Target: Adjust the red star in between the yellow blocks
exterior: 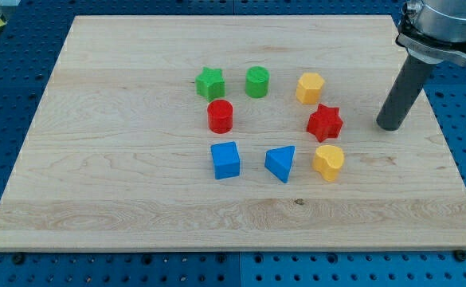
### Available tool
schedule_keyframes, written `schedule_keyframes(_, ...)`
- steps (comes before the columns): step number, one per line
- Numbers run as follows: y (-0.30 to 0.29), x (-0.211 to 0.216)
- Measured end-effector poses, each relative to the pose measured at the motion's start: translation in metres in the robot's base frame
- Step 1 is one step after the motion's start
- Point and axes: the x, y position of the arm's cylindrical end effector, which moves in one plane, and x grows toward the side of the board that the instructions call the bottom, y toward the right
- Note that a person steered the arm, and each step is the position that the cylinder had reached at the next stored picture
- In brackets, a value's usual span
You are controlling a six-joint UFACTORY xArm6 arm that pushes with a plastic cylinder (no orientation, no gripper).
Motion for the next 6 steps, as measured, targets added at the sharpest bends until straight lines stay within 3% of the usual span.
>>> schedule_keyframes(3, -0.076, 0.032)
schedule_keyframes(6, -0.056, 0.025)
